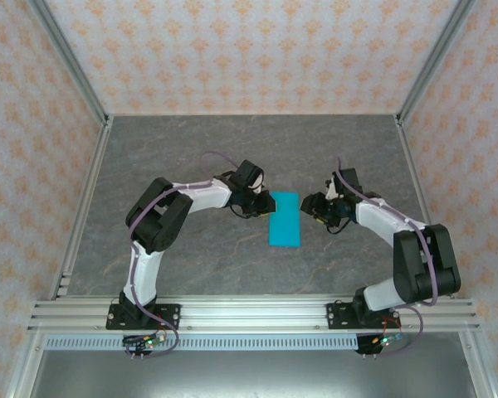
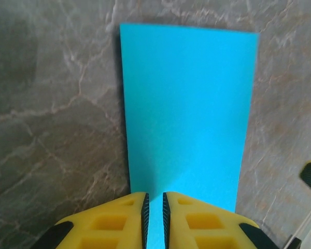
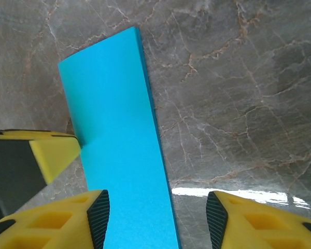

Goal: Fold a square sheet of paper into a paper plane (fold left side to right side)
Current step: Fold the triangle a second time at the center of the table.

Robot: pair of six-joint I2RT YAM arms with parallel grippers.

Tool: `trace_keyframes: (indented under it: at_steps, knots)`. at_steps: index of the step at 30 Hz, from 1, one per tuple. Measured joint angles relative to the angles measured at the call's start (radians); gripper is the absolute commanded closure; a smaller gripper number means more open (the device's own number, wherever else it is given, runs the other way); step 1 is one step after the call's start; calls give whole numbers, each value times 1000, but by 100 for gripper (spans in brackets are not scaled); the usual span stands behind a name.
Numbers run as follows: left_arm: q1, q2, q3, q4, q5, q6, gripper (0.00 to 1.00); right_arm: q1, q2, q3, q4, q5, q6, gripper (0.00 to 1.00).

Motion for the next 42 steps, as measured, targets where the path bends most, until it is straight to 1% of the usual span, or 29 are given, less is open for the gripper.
trace_keyframes:
  at_steps: [2, 6, 10, 15, 18, 21, 32, 42]
  knots:
    - [0, 4, 0, 6, 1, -2, 83, 0, 9, -3, 2, -5, 0, 44]
    - [0, 6, 0, 6, -2, 0, 83, 0, 19, -3, 2, -7, -1, 39]
    - [0, 6, 0, 2, -10, 7, 84, 0, 48, -3, 16, -28, 3, 37]
    - [-1, 6, -2, 2, -14, 9, 84, 0, 108, -2, 56, -79, 27, 40]
    - [-1, 6, -5, 6, -14, 9, 84, 7, 122, -2, 66, -106, 40, 45]
    - [-1, 6, -5, 7, -14, 9, 84, 23, 124, -2, 65, -117, 45, 46]
    - [-1, 6, -6, 7, -14, 9, 84, 61, 100, -11, -1, -111, 44, 49]
    - [-1, 6, -6, 8, -14, 9, 84, 88, 81, -39, -16, -107, 44, 50]
